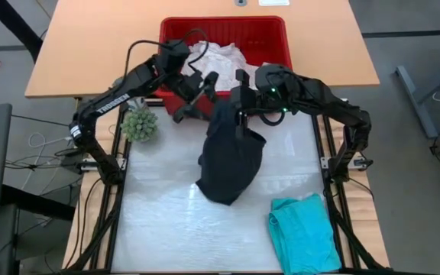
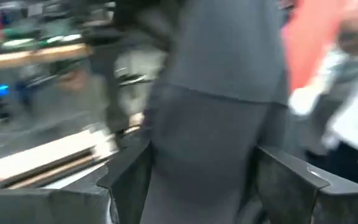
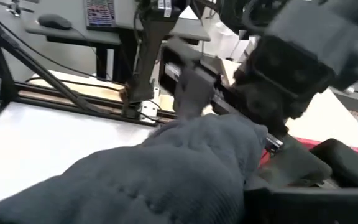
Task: Fold Laundry from Bin
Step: Fold the black shorts
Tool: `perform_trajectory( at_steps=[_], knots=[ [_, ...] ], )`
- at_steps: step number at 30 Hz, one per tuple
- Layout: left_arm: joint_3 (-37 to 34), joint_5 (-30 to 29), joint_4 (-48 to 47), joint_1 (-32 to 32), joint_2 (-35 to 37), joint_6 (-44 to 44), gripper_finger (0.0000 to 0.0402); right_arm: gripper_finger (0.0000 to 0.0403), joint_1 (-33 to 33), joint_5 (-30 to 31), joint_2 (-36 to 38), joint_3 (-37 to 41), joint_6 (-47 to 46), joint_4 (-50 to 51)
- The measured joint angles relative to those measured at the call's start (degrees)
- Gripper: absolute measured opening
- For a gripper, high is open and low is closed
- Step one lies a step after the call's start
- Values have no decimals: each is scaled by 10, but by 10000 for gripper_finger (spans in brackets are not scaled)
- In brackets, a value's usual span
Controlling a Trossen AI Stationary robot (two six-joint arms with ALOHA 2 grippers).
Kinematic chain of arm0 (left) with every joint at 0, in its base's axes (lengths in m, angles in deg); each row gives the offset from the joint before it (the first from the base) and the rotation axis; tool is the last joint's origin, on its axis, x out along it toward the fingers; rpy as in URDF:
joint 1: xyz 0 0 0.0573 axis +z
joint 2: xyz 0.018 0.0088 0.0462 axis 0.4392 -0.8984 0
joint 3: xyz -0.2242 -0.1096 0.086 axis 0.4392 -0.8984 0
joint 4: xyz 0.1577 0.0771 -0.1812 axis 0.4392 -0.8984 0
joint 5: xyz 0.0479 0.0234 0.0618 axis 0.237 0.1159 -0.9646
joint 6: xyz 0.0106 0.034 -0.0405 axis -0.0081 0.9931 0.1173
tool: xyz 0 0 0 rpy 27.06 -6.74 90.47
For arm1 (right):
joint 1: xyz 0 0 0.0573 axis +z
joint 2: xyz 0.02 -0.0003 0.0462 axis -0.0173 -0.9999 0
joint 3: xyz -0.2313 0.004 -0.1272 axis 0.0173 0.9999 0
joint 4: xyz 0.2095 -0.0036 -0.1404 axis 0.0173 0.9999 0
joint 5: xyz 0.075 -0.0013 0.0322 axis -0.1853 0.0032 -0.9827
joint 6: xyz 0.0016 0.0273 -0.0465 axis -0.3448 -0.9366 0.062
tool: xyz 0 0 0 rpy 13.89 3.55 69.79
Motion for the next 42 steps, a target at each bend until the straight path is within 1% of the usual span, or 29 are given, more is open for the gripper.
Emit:
perform_trajectory(
  at_steps=[2,4,6,8,10,12,13,16,19,21,24,25,27,30,32,34,37,40,42],
  knots=[
    [0,31,16,-8,2,-12,236,24,2,-2,0,0,-5,3],
    [1,30,32,-20,3,-19,218,24,3,-13,0,0,-8,2],
    [1,25,45,-31,2,-19,188,24,3,-24,0,0,-10,3],
    [1,21,57,-40,2,-23,147,24,3,-30,0,0,-12,0],
    [1,9,60,-47,2,-28,95,30,3,-33,0,0,-18,-2],
    [1,-3,59,-51,2,-36,35,48,4,-33,1,0,-27,1],
    [1,-5,59,-51,2,-43,19,59,4,-32,2,0,-34,2],
    [11,-21,58,-51,2,-68,7,85,2,-28,5,-6,-48,9],
    [22,-44,50,-43,6,-80,3,106,-3,-26,10,-15,-50,42],
    [25,-67,47,-34,16,-83,2,119,-7,-13,18,-20,-57,68],
    [27,-92,47,-15,39,-77,2,141,-18,15,45,-19,-72,119],
    [29,-96,49,-9,47,-75,1,149,-22,23,53,-19,-77,117],
    [30,-99,53,3,58,-74,1,164,-30,29,71,-20,-86,117],
    [28,-122,46,15,66,-75,1,182,-41,32,94,-20,-103,166],
    [28,-137,44,22,72,-79,0,190,-46,32,106,-19,-140,192],
    [28,-148,47,30,82,-81,0,193,-51,22,115,-19,-168,195],
    [29,-169,51,40,91,-80,0,193,-33,17,115,-15,-196,212],
    [28,-191,46,48,92,-81,0,194,-10,17,102,12,-219,264],
    [28,-195,46,52,96,-86,0,194,3,21,93,44,-232,262]
  ],
)
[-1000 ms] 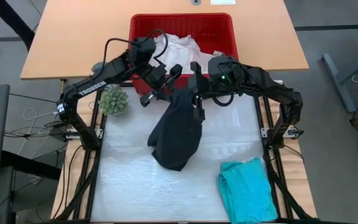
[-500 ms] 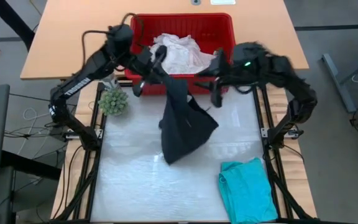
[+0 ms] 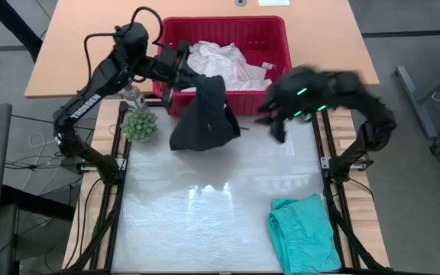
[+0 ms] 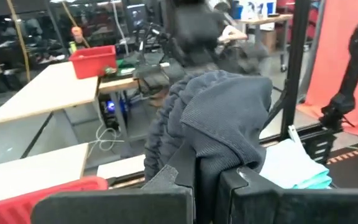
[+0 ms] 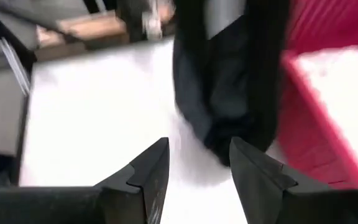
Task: Fold Laundry from Bin
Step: Fold the black shorts
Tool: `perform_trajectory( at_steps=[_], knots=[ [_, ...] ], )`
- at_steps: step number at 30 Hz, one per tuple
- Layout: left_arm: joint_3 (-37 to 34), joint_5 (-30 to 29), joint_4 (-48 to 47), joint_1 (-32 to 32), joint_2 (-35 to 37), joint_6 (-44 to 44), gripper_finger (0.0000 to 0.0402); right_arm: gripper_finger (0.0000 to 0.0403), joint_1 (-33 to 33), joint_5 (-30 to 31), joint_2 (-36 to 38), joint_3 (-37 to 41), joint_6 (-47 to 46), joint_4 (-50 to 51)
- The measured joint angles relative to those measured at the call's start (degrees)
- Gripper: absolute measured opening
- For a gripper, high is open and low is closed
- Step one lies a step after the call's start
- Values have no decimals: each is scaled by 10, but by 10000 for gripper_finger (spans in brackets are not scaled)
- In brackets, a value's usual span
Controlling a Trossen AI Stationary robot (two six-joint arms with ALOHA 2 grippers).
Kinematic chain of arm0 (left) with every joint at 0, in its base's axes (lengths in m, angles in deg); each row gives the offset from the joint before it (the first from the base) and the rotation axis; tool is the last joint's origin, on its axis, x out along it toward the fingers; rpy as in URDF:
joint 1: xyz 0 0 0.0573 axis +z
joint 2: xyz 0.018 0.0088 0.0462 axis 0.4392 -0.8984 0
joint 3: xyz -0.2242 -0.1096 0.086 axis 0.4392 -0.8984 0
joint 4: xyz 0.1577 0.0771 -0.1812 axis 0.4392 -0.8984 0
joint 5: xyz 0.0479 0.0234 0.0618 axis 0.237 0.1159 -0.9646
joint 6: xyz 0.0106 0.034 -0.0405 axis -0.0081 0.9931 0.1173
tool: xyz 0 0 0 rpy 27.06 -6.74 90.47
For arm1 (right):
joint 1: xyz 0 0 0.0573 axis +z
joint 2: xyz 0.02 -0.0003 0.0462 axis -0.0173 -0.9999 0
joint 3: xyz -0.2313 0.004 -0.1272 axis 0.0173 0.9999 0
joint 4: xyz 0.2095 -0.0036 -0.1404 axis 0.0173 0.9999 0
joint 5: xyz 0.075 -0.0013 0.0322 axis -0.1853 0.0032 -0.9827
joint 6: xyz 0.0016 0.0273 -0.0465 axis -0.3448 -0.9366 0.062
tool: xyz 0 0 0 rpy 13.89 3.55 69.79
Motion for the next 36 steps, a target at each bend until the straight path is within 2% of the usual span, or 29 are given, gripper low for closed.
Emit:
perform_trajectory(
  at_steps=[6,9,12,16,22,25,29,30,36],
  knots=[
    [0,0,4,3,10,-13,0,194,15,0,11,132,0,-91],
    [0,1,2,3,11,-11,0,194,4,18,13,199,6,-138],
    [0,3,5,3,13,-13,0,194,-13,-1,10,254,6,-190],
    [0,2,4,3,13,-13,0,194,-30,-52,15,295,-10,-237],
    [0,2,4,3,13,-4,0,188,-33,-63,13,344,-25,-241],
    [0,2,5,3,13,-3,0,154,-29,-55,13,363,-19,-257],
    [0,7,-5,3,13,3,0,38,-23,-28,12,382,4,-288],
    [0,4,-11,3,13,13,1,25,-23,-24,12,382,5,-288],
    [0,-36,-69,9,13,118,39,23,3,20,41,372,-66,-210]
  ],
)
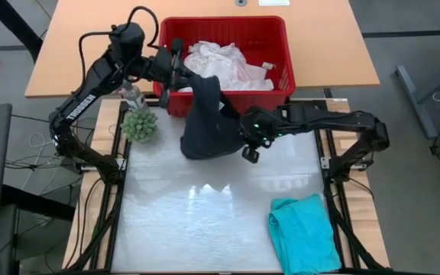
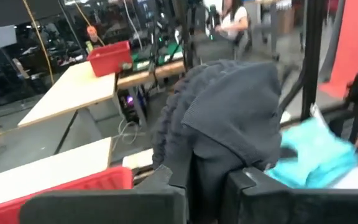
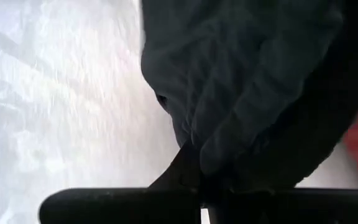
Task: Fold Laundry from Bin
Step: Fold the black shorts
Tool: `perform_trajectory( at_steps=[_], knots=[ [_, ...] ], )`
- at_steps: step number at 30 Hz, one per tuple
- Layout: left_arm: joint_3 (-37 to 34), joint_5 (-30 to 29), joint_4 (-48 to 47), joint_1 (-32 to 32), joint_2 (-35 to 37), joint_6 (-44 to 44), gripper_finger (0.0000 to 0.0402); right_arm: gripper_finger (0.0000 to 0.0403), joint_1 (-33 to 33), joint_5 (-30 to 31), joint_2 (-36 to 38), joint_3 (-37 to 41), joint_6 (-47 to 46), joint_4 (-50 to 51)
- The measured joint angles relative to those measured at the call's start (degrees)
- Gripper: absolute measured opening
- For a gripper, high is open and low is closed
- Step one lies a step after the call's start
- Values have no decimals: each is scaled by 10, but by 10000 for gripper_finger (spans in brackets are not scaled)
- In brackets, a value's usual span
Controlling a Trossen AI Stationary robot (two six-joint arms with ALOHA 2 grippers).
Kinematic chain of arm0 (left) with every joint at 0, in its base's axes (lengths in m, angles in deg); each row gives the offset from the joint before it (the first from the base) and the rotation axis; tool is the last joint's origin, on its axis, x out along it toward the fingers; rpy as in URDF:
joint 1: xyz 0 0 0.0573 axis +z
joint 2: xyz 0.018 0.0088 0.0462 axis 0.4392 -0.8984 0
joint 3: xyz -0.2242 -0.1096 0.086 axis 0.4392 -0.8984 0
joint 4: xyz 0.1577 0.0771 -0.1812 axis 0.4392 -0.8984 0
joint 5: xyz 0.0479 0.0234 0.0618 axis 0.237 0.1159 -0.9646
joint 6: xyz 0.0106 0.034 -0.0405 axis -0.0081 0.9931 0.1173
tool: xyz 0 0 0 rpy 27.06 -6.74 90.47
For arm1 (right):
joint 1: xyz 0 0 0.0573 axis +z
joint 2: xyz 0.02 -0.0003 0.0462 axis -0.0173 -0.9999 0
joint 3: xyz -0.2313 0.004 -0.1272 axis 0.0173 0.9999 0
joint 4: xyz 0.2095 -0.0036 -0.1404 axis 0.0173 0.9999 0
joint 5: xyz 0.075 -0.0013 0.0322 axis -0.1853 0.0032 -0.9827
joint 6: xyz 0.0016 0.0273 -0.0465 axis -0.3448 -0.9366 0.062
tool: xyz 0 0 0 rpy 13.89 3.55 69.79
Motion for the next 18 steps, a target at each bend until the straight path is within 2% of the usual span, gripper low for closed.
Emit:
perform_trajectory(
  at_steps=[3,6,9,14,16,18],
  knots=[
    [0,-34,-76,10,5,81,74,23,29,25,23,-1,-61,68],
    [0,-113,-176,15,5,152,111,23,63,42,29,-2,-130,161],
    [0,-163,-256,20,-1,161,140,23,102,51,19,-1,-197,249],
    [-13,-149,-299,40,-2,153,161,23,166,57,-9,15,-273,312],
    [-24,-117,-285,47,-2,146,162,23,185,56,-24,21,-277,313],
    [-37,-55,-248,52,-3,126,162,23,203,54,-39,29,-269,313]
  ],
)
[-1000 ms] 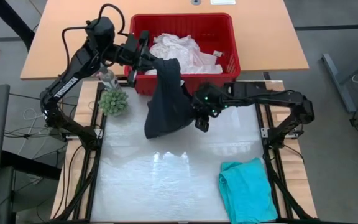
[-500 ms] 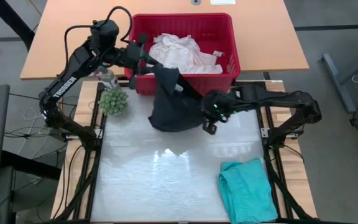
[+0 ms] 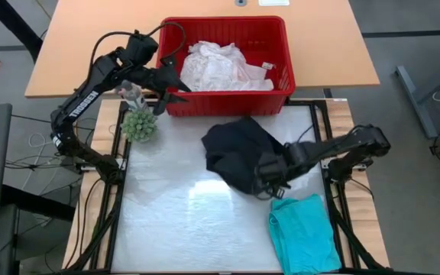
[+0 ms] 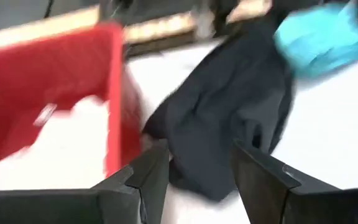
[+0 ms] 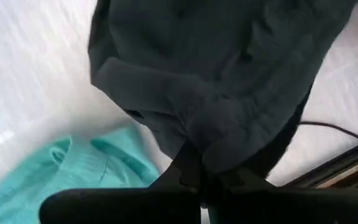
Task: Fold Laundry from Bin
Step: Fold the black shorts
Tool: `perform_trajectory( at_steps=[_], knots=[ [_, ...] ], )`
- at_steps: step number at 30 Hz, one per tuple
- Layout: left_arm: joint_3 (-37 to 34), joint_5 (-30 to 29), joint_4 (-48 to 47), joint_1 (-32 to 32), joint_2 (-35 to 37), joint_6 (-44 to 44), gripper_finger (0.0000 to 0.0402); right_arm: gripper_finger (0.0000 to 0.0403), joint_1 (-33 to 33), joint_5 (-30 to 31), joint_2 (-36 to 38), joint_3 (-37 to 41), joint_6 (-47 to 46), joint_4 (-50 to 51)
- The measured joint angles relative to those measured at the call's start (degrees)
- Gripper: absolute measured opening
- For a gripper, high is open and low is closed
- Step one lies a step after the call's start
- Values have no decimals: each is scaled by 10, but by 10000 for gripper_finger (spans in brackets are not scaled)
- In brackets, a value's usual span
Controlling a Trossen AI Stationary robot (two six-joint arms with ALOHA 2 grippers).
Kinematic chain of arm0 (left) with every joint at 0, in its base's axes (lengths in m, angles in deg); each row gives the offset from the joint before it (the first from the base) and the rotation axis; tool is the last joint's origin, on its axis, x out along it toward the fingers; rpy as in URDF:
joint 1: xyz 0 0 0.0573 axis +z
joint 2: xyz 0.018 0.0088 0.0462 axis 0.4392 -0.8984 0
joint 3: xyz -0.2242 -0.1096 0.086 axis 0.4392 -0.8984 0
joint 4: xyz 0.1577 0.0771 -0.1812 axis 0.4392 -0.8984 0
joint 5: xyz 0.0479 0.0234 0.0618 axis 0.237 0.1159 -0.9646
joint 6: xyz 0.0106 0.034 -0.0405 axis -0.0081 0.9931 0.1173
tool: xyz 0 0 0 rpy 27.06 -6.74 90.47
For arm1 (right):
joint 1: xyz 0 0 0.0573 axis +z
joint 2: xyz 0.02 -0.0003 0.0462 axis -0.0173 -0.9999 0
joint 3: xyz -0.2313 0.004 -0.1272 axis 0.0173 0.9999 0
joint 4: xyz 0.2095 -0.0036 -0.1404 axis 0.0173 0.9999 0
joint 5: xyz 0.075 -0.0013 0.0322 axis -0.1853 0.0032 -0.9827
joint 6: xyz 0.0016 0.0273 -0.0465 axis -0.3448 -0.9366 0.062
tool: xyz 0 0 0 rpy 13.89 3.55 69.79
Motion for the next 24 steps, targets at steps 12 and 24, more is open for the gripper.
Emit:
perform_trajectory(
  at_steps=[12,24],
  knots=[
    [-74,119,244,-27,-104,-154,163,23,111,-18,-146,26,158,16],
    [-74,134,465,-56,-226,-191,163,23,209,-17,-260,26,286,17]
  ],
)
